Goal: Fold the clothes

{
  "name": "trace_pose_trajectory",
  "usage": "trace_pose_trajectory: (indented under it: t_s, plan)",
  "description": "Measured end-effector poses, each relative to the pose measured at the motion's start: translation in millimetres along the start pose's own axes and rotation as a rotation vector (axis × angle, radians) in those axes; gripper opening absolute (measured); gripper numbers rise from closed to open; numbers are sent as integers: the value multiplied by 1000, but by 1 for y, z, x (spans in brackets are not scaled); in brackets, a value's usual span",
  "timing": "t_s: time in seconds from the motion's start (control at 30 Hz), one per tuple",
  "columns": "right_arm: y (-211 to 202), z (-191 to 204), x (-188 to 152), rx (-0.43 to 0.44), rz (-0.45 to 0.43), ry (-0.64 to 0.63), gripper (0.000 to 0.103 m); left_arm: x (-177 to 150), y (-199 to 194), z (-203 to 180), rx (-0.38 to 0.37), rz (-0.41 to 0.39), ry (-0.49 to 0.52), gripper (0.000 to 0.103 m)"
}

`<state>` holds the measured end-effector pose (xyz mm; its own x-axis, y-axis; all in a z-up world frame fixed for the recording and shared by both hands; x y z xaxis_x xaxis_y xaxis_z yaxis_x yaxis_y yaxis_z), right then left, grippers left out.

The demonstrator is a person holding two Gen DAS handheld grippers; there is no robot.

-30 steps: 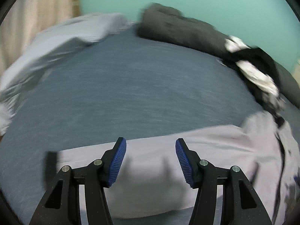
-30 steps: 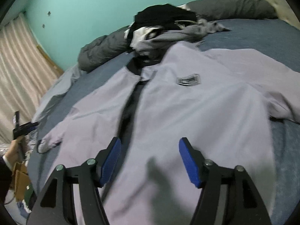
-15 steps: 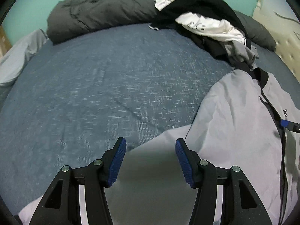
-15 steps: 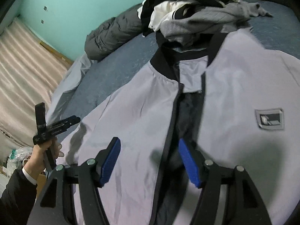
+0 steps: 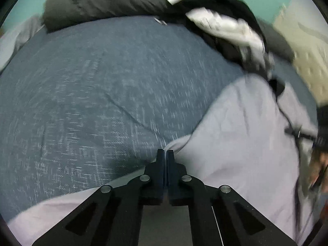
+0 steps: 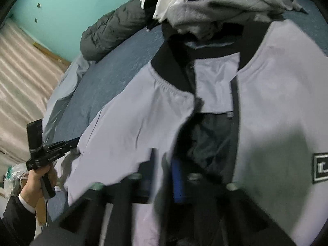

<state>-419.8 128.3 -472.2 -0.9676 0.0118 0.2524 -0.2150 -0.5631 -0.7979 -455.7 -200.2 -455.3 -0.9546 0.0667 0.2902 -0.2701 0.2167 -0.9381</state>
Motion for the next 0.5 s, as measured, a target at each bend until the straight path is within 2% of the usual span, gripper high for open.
trace_pose_trajectory:
  t_s: [0.03,0.13,0.27,0.37,0.43,0.47,0.5]
  plan:
    - [-6,0,0,0,-21,-6,3,2,-4,3,-12,-14,-25,2]
    - [-22,-1,-4,-19,-69,-34,2,6,-7,6,-8,-26,-67,2]
    - [-24,6,-6,-114,-83,-93,2,8,-3,8,29,-14,-97,5]
    - [-10,2,-2,-151,-50,-81,2,10,0,9,57,-6,-120,8]
    - [2,-1,-1,-179,-11,-77,3,10,-2,11,73,-13,-141,21]
    - [7,-3,-1,-190,8,-77,3,9,-6,14,79,-25,-156,38]
    - [7,-4,0,-200,7,-82,3,8,-12,17,78,-40,-165,45]
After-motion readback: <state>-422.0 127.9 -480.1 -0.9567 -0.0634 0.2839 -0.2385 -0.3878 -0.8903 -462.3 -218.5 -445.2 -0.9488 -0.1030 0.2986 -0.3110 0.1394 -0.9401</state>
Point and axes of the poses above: each gripper's, at about its wrist camera, not at the fingertips, and y roughly the way its jaws point, z to its left, x to its top, the point moved 10 cm from there along y, roughly the way its jaws point, and after that the axes turned 15 degrees about z, right-handed, at the moved point
